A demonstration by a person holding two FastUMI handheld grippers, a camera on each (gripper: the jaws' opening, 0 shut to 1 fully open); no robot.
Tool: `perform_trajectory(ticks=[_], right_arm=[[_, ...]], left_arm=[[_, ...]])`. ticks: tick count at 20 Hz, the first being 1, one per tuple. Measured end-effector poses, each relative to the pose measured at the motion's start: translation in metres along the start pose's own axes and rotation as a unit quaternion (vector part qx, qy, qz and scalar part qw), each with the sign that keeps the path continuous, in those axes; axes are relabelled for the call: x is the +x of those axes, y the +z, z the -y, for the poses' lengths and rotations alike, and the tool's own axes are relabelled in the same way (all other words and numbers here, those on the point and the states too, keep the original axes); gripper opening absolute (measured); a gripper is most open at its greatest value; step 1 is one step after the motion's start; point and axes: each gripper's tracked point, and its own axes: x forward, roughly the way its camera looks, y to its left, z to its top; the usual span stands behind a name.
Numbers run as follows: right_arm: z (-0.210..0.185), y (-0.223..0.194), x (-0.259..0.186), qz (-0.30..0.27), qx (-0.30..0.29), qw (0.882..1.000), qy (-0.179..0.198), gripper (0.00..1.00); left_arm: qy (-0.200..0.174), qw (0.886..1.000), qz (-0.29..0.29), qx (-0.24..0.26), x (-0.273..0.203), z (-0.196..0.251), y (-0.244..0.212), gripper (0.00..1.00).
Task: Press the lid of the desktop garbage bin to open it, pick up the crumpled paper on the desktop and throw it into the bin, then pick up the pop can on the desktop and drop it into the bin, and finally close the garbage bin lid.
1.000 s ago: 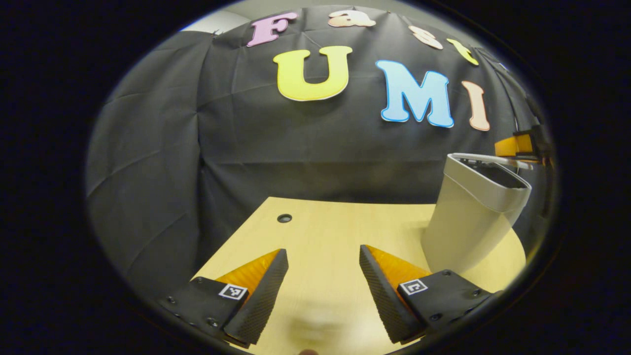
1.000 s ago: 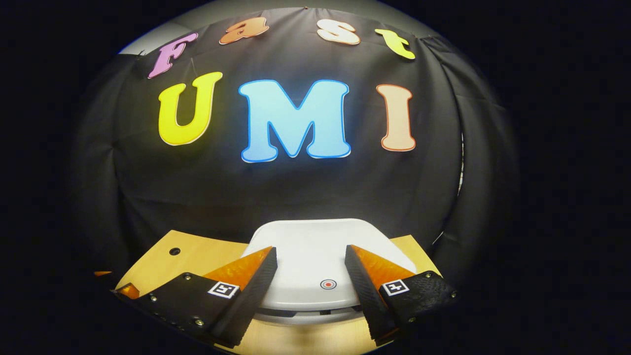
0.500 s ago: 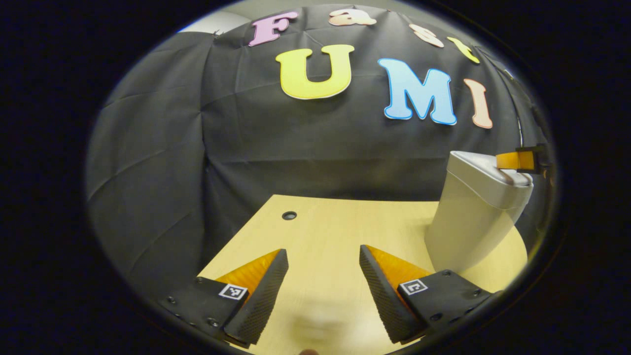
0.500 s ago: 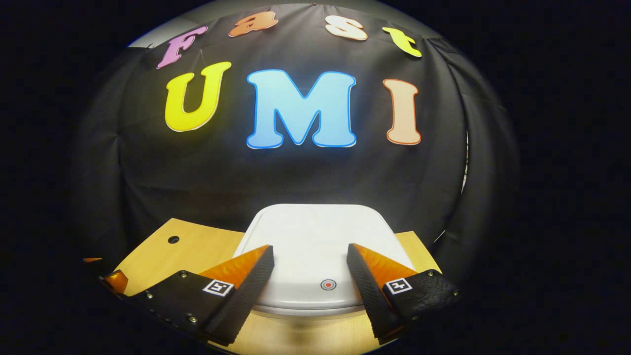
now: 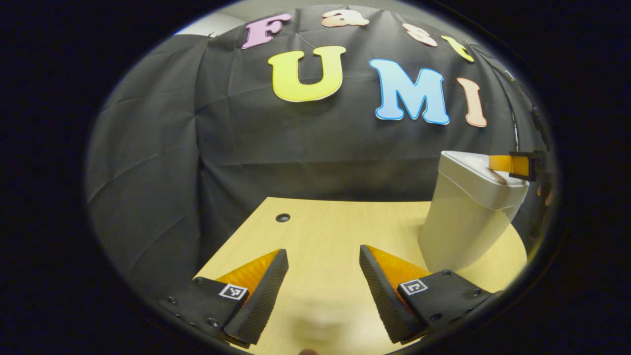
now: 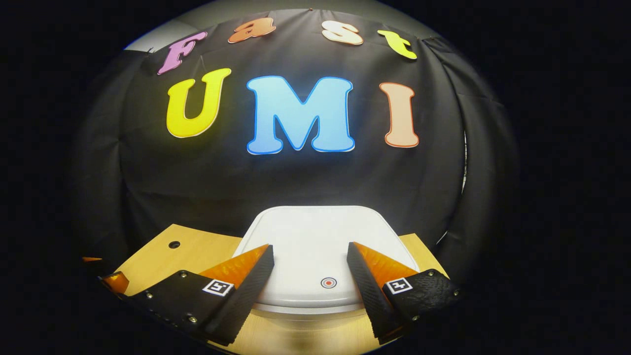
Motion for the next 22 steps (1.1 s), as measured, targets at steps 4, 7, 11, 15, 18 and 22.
perform_trajectory(ticks=[4,7,11,15,18,22], right_arm=[[0.0,-0.002,0.0,0.011,0.001,1.0,0.002,0.96],[0.0,-0.004,-0.001,0.023,0.007,1.0,0.006,0.97],[0.0,-0.008,-0.003,0.03,0.012,0.999,0.008,0.97],[-0.001,-0.01,-0.01,0.051,0.014,0.999,0.011,0.97],[-0.002,-0.01,-0.011,0.062,0.012,0.998,0.008,0.97],[-0.001,-0.008,-0.011,0.073,0.009,0.997,0.005,0.96]], left_arm=[[-0.008,1.0,0.0,-0.001,0.0,0.008,-0.003,1.0],[-0.016,1.0,0.001,-0.002,-0.001,0.014,-0.003,1.0],[-0.019,1.0,0.003,-0.001,-0.001,0.016,-0.001,1.0],[-0.016,1.0,0.005,-0.002,-0.001,0.013,-0.002,1.0],[-0.016,1.0,0.008,0.0,-0.001,0.013,0.0,1.0],[-0.017,1.0,0.016,0.005,0.0,0.015,0.009,1.0]])
